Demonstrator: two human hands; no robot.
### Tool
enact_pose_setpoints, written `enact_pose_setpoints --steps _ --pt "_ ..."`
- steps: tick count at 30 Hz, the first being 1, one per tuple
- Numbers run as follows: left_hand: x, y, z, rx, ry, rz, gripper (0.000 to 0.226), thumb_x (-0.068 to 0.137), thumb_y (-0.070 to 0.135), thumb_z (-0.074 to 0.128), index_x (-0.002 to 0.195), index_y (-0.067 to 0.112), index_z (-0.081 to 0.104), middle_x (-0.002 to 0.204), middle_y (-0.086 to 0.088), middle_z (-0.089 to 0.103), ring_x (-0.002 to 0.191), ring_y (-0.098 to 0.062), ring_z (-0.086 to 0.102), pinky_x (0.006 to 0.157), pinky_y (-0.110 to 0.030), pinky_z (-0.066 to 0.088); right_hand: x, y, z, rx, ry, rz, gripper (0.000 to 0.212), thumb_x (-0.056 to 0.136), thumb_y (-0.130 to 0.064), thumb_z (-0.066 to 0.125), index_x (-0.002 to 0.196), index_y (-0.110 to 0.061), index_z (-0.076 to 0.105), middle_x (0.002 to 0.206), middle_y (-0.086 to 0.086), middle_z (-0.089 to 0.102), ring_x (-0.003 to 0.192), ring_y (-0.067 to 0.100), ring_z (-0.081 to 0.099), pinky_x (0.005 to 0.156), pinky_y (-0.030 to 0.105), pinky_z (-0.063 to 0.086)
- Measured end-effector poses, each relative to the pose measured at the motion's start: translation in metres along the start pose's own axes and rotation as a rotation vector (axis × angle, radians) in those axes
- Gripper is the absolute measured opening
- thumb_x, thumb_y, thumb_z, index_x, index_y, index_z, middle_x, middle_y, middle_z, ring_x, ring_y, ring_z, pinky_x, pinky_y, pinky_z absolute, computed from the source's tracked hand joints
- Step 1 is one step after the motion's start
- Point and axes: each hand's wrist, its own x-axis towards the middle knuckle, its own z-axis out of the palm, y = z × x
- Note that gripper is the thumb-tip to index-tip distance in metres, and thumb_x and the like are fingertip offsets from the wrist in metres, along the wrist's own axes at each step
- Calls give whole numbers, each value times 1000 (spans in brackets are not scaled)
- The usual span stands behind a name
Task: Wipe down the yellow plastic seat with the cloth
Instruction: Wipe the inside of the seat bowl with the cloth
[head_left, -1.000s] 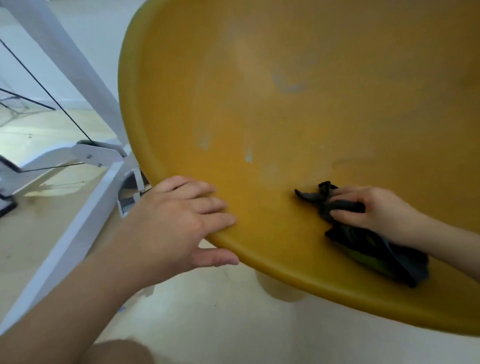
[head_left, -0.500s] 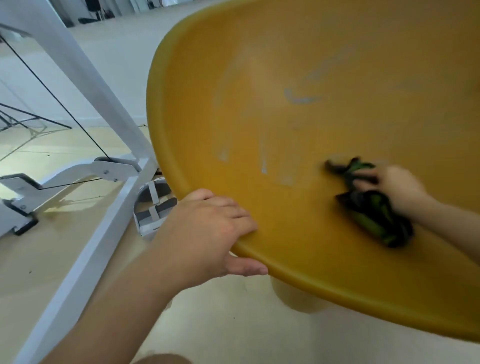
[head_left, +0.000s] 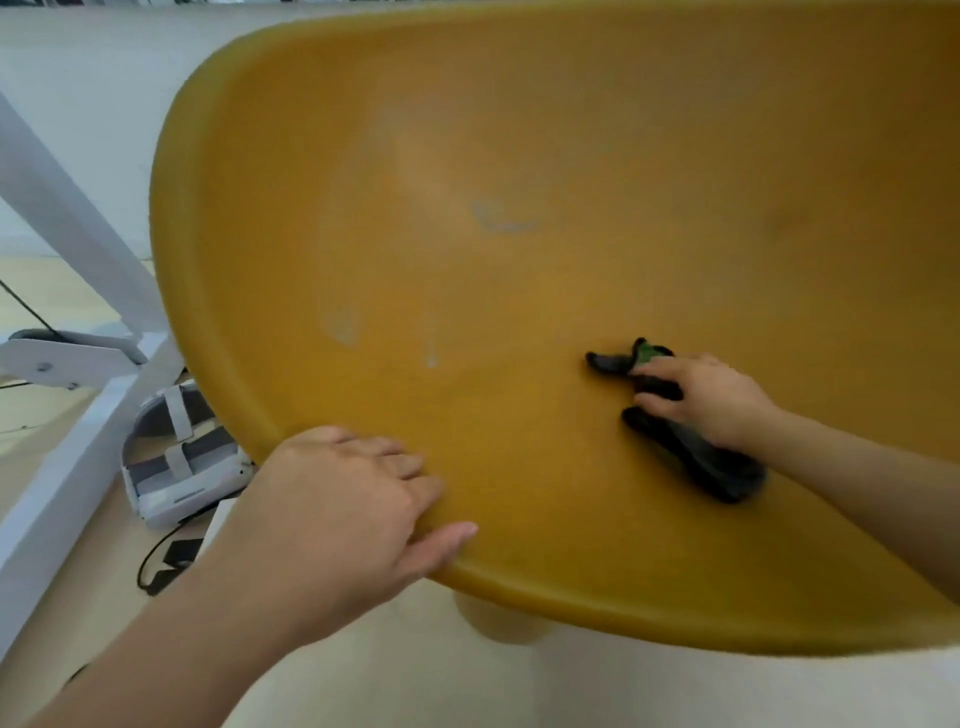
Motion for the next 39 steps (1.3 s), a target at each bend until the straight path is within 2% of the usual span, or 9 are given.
enact_pose_setpoints --steps 2,4,10,15,18,24,29,35,39 --pt "3 1 1 -3 -44 -23 68 92 67 19 75 30 74 76 11 73 77 -15 71 66 -36 55 26 12 -4 91 166 256 60 93 -51 50 147 -32 32 130 10 56 104 28 54 70 36 50" --pt "7 3 -2 -23 -91 -41 72 91 68 14 71 27 70 72 10 70 74 -17 69 63 -36 53 44 -23 8 140 206 254 60 92 -52 49 146 -29 35 134 9 54 120 31 49 87 41 49" --pt "38 24 -17 -93 -332 -32 57 88 70 19 119 34 52 125 5 57 116 -19 52 89 -40 47 4 -138 30 211 63 -428 43 95 -38 52 137 -29 51 147 -4 46 129 23 48 103 38 42" --pt "39 24 -19 -125 -556 75 84 79 84 22 147 35 26 159 -2 21 144 -26 21 112 -43 28 34 16 -5 52 115 183 43 100 -38 43 140 -24 47 138 8 53 107 29 59 65 32 48" --pt "32 35 -14 -16 -545 150 90 84 74 42 152 28 6 161 -9 10 146 -33 15 115 -46 20 62 26 -14 101 197 320 49 100 -38 43 143 -15 42 135 13 54 109 33 57 76 36 52" --pt "34 41 -7 76 -489 245 80 96 57 39 153 18 1 159 -19 12 141 -43 24 110 -50 31 43 -114 12 187 0 -250 52 97 -40 47 147 -28 38 155 -7 32 136 20 39 103 28 36" --pt "39 50 -14 100 -536 295 72 99 50 38 153 17 3 159 -18 15 136 -43 31 103 -51 39 -12 -78 9 46 -150 -622 49 98 -46 43 145 -34 38 154 -13 31 140 8 31 114 28 26" --pt "50 44 -25 -71 -618 149 81 70 85 45 134 36 38 137 7 50 121 -25 48 92 -48 45 52 -24 -5 247 23 -105 41 101 -39 41 139 -28 49 117 1 64 72 9 55 56 15 39" --pt "51 26 -34 -187 -706 12 91 61 94 36 139 48 30 152 20 28 137 -13 29 108 -46 30 14 -77 8 269 -81 -451 55 94 -53 45 145 -34 39 149 -10 40 135 13 41 101 24 36"
